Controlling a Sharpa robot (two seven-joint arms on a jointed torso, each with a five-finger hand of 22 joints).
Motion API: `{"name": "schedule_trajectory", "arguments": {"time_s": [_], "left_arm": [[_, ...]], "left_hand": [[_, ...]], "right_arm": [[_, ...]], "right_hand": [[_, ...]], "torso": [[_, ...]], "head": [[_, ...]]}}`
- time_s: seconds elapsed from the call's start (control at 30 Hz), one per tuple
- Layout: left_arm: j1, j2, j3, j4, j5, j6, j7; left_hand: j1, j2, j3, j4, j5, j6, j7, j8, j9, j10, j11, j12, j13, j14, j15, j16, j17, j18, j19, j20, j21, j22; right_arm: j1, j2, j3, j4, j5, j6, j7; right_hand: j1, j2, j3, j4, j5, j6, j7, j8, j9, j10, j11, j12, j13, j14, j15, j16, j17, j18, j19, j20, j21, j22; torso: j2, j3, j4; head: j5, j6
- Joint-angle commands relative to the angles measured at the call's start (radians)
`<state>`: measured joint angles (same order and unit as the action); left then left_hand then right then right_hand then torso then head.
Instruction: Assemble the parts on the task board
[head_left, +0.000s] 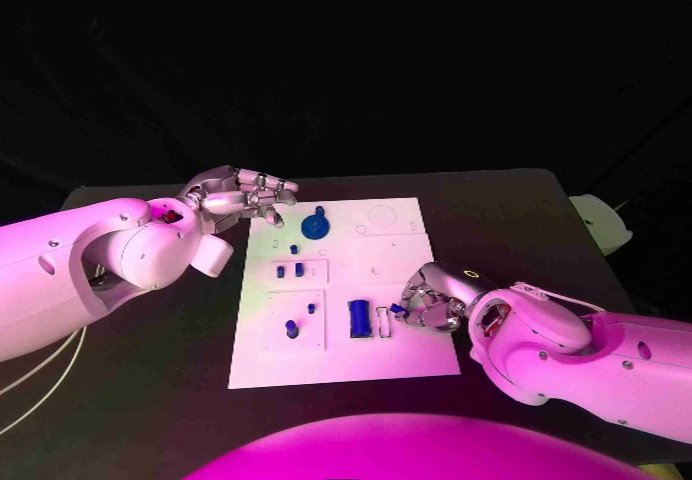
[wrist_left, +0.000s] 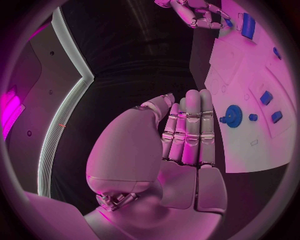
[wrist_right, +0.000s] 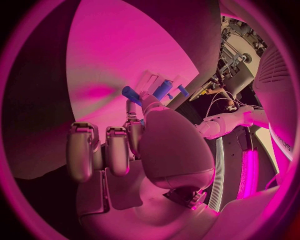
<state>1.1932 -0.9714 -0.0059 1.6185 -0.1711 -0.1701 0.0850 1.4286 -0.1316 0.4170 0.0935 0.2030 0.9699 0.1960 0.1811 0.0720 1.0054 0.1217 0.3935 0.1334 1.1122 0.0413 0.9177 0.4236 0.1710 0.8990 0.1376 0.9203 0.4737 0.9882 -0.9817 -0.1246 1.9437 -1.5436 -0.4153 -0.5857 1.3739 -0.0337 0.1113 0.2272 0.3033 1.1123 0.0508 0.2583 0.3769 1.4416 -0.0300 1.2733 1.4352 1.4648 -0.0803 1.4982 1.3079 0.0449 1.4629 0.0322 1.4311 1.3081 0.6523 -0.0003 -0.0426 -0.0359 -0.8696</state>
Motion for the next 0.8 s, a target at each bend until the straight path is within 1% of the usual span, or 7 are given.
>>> {"name": "schedule_trajectory", "arguments": {"time_s": [0.03,0.1,0.17,0.37,0.43,0.57,0.8], "left_arm": [[0.000,0.002,0.001,0.003,0.007,0.015,0.004],[0.000,0.002,0.001,0.003,0.007,0.015,0.004],[0.000,0.002,0.001,0.003,0.007,0.015,0.004],[0.000,0.002,0.001,0.005,0.007,0.015,0.002],[0.000,0.001,0.001,0.005,0.007,0.015,0.001],[0.000,0.001,0.001,0.004,0.007,0.016,-0.001],[0.000,0.001,0.001,0.005,0.006,0.019,-0.005]], "left_hand": [[0.005,0.007,0.007,0.001,-0.001,-0.006,0.002,0.005,0.001,-0.005,0.001,0.003,0.001,-0.005,0.004,-0.002,0.001,0.014,0.009,0.001,-0.004,-0.001],[0.005,0.007,0.007,0.001,-0.001,-0.006,0.002,0.005,0.001,-0.005,0.001,0.003,0.001,-0.005,0.004,-0.002,0.001,0.014,0.009,0.001,-0.004,-0.001],[0.005,0.007,0.007,0.001,-0.001,-0.006,0.002,0.005,0.001,-0.005,0.001,0.003,0.001,-0.005,0.004,-0.002,0.001,0.014,0.009,0.001,-0.004,-0.001],[0.006,0.008,0.008,0.000,-0.001,-0.007,0.003,0.006,0.001,-0.006,0.002,0.004,0.001,-0.005,0.004,-0.002,0.001,0.014,0.009,0.000,-0.005,-0.002],[0.006,0.008,0.008,0.000,-0.001,-0.007,0.003,0.006,0.001,-0.006,0.002,0.004,0.001,-0.005,0.004,-0.002,0.001,0.014,0.009,0.000,-0.005,-0.002],[0.007,0.008,0.008,0.000,0.000,-0.007,0.003,0.006,0.001,-0.007,0.002,0.005,0.001,-0.005,0.004,-0.002,0.001,0.014,0.010,0.000,-0.005,-0.002],[0.007,0.008,0.008,0.000,0.000,-0.007,0.003,0.006,0.001,-0.007,0.002,0.005,0.001,-0.005,0.004,-0.002,0.001,0.014,0.010,0.000,-0.005,-0.002]], "right_arm": [[-0.003,0.015,0.000,-0.007,0.040,0.003,-0.005],[-0.003,0.026,-0.001,-0.011,0.047,0.004,-0.004],[-0.004,0.035,-0.001,-0.015,0.052,0.007,-0.004],[-0.005,0.055,-0.001,-0.030,0.059,0.029,-0.005],[-0.005,0.058,-0.001,-0.035,0.060,0.036,-0.005],[-0.005,0.065,-0.001,-0.041,0.062,0.048,-0.006],[-0.005,0.075,-0.001,-0.056,0.060,0.068,-0.008]], "right_hand": [[-0.032,-0.004,0.001,0.019,-0.006,0.017,-0.006,0.005,0.007,0.010,0.003,0.010,-0.084,0.081,-0.006,0.006,0.136,-0.018,0.059,-0.006,0.010,0.228],[-0.047,-0.007,0.003,0.028,-0.008,0.020,-0.007,0.006,0.008,0.013,0.001,0.015,-0.081,0.081,-0.007,0.007,0.138,-0.019,0.060,-0.006,0.014,0.229],[-0.058,-0.009,0.005,0.034,-0.008,0.023,-0.008,0.008,0.009,0.016,0.001,0.019,-0.078,0.081,-0.007,0.007,0.138,-0.019,0.061,-0.006,0.016,0.229],[-0.073,-0.011,0.009,0.043,-0.005,0.029,-0.010,0.012,0.012,0.022,-0.001,0.030,-0.069,0.082,-0.009,0.010,0.143,-0.020,0.064,-0.008,0.022,0.231],[-0.080,-0.012,0.011,0.046,0.002,0.031,-0.011,0.013,0.013,0.024,-0.002,0.032,-0.067,0.082,-0.010,0.010,0.143,-0.021,0.064,-0.008,0.022,0.231],[-0.095,-0.017,0.010,0.050,0.040,0.037,-0.014,0.019,0.018,0.028,-0.004,0.038,-0.062,0.082,-0.012,0.010,0.143,-0.021,0.064,-0.010,0.022,0.231],[-0.099,-0.016,0.010,0.051,0.045,0.040,-0.015,0.021,0.019,0.029,-0.005,0.040,-0.060,0.082,-0.012,0.010,0.142,-0.020,0.063,-0.010,0.021,0.230]], "torso": [[0.001,0.0003,-0.0004],[0.001,0.0008,-0.0013],[0.000,0.0007,-0.0005],[0.001,0.0006,-0.0006],[0.001,0.0006,-0.0004],[0.000,0.0009,-0.0006],[0.000,0.0008,-0.0007]], "head": [[0.003,0.000],[0.002,-0.001],[0.002,-0.001],[0.004,-0.003],[0.005,-0.003],[0.006,-0.003],[0.008,-0.003]]}}
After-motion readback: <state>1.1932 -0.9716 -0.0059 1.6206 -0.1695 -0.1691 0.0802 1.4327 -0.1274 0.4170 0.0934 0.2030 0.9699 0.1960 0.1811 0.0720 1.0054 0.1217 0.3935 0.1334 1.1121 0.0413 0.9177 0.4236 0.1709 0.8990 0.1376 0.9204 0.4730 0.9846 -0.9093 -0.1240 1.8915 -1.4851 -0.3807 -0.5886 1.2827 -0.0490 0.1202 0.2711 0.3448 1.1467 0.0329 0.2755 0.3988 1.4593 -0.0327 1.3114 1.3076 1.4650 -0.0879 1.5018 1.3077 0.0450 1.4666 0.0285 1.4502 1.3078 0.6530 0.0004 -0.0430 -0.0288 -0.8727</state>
